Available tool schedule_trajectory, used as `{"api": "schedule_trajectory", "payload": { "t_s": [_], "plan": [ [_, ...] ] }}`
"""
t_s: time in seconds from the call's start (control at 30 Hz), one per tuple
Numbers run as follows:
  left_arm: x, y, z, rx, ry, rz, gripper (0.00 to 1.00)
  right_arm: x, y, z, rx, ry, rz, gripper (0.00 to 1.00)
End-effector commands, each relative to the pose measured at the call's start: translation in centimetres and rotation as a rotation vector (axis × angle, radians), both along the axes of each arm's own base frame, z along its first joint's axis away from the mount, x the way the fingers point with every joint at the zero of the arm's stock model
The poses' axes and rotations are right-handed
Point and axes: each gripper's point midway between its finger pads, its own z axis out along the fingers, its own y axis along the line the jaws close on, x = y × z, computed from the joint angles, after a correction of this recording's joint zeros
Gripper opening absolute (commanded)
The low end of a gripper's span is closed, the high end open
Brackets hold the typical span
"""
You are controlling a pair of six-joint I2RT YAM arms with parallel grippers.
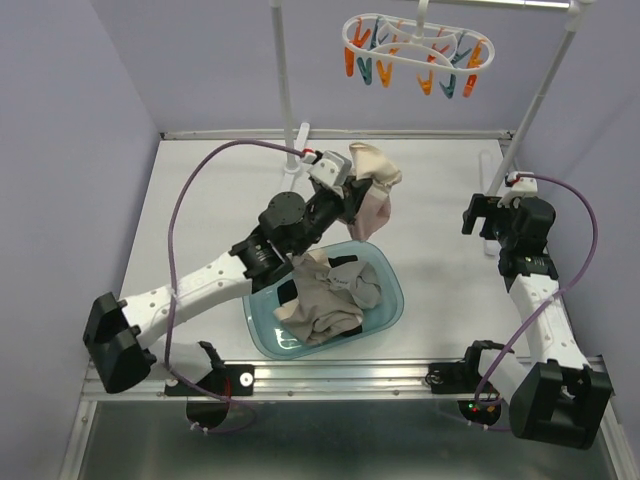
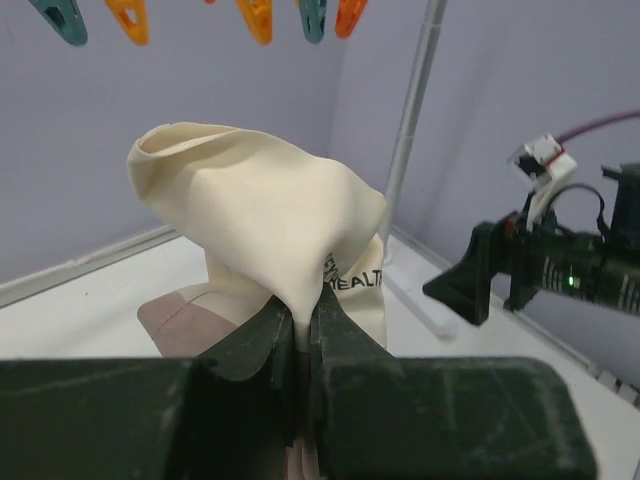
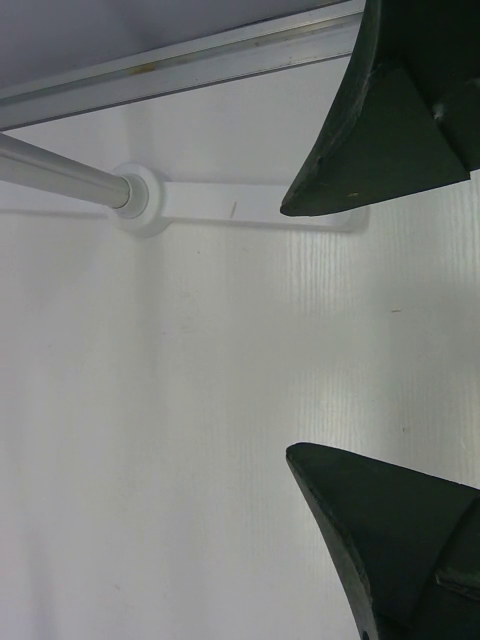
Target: Remove the underwear clipped to the hanger
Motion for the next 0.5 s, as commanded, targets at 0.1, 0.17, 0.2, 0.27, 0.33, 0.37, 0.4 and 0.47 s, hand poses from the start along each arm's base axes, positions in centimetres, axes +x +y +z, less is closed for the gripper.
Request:
{"api": "schedule_trajectory", "payload": {
  "t_s": [0.1, 0.17, 0.2, 0.27, 0.33, 0.37, 0.4, 0.47],
  "plan": [
    [-5.9, 5.4, -1.4, 0.136, 0.009, -0.102, 0.00, 0.0, 0.1, 0.8, 0.000, -0.035, 0.013, 1.00],
    [-7.8, 6.8, -2.9, 0.121, 0.073, -0.140, 0.00, 0.0, 0.2, 0.8, -0.002, -0.036, 0.016, 1.00],
    [-8.8, 7.5, -4.4, 0.096, 0.130, -0.155, 0.00, 0.0, 0.2, 0.7, -0.002, -0.031, 0.018, 1.00],
    [-9.9, 7.6, -6.4, 0.077, 0.191, -0.197, 0.00, 0.0, 0.2, 0.7, -0.005, -0.032, 0.024, 1.00],
    [-10.9, 7.5, -10.8, 0.069, 0.310, -0.225, 0.00, 0.0, 0.5, 0.7, -0.006, -0.033, 0.039, 1.00],
    [-11.1, 7.4, -11.5, 0.042, 0.337, -0.235, 0.00, -0.1, 0.5, 0.5, -0.008, -0.028, 0.044, 1.00],
    [-11.4, 7.2, -12.9, 0.037, 0.375, -0.247, 0.00, -0.1, 0.6, 0.5, -0.007, -0.029, 0.050, 1.00],
    [-11.9, 6.8, -16.4, 0.040, 0.462, -0.260, 0.00, -0.1, 0.6, 0.3, -0.010, -0.025, 0.054, 1.00]
  ]
}}
